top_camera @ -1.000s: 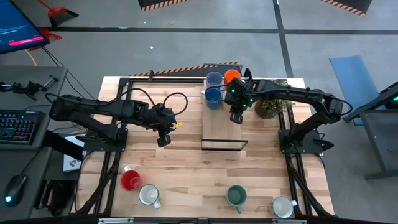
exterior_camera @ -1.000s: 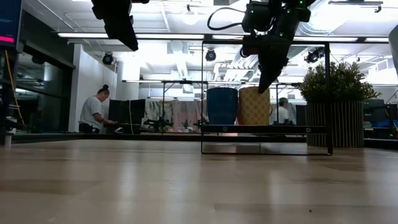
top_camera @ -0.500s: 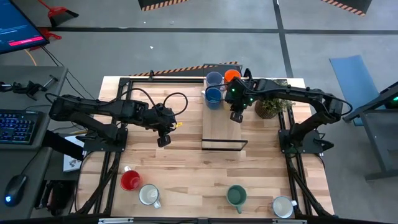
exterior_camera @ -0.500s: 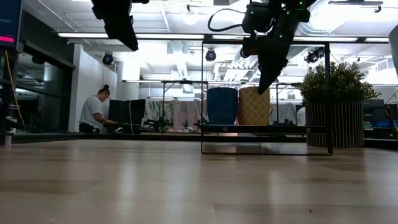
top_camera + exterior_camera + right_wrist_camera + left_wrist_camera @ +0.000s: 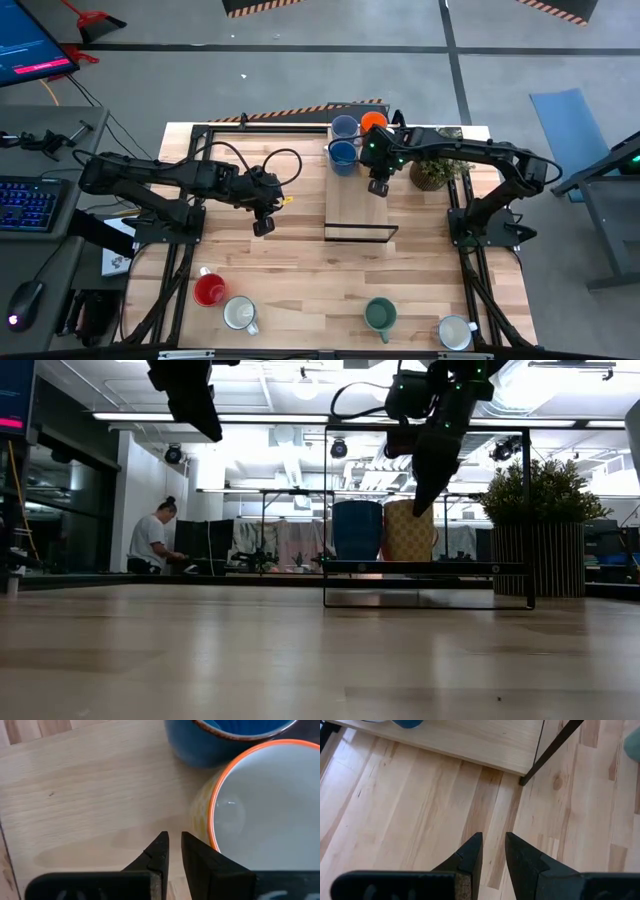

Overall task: Place coffee mugs
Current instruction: Put the yellow mug on the shelf, next to the orange mug, then put the red patterned mug on the shelf next to the yellow mug

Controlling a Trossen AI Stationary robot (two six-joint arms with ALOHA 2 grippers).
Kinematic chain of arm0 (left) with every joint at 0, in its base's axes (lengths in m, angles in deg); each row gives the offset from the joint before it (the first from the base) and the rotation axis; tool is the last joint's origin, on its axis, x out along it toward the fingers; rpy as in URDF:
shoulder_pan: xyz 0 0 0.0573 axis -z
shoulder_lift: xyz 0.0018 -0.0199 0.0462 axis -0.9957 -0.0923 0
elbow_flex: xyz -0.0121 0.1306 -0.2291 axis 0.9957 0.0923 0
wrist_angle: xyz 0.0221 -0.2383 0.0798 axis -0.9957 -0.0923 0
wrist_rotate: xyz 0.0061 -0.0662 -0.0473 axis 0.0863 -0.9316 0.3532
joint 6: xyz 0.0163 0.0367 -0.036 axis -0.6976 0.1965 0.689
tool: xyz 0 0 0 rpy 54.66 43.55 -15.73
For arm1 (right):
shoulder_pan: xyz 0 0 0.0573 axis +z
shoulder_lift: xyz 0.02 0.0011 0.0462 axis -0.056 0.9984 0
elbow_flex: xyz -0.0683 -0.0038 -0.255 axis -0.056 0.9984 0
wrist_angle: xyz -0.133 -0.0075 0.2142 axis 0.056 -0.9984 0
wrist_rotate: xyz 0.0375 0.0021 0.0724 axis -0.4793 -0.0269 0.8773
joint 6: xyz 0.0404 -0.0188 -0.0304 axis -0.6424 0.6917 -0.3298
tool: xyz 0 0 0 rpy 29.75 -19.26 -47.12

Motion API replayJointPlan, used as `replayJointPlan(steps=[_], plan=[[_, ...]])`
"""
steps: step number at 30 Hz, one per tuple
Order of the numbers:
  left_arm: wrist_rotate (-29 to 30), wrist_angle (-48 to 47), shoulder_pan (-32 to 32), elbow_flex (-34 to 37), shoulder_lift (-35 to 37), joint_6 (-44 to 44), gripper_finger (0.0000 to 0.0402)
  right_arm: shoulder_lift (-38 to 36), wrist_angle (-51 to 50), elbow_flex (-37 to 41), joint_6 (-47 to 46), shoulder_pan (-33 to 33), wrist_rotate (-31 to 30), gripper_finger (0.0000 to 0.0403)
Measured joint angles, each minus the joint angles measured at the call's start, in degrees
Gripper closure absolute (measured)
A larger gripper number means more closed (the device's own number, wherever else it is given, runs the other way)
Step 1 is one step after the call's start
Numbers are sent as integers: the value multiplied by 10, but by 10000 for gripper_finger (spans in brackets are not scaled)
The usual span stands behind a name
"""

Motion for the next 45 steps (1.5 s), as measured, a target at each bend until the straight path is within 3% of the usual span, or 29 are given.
replayJointPlan(steps=[18, 27, 32, 36, 40, 45], plan=[[0, 0, 0, 0, 0, 0, 328, 0, 6, 0, 0, 0, -22, 361], [0, 0, 0, 0, 0, 0, 328, -1, -8, -1, -14, 1, 54, 361], [0, 0, 0, 0, 0, 0, 328, -5, -84, -55, -28, 13, 87, 361], [0, 0, 0, 0, 0, 13, 328, -8, -214, -116, -51, 51, 126, 361], [0, 0, 0, 0, 0, 16, 328, -39, -318, -131, -79, 109, 121, 361], [0, 0, 0, 0, 0, 21, 328, -138, -314, -75, -187, 208, 118, 361]])
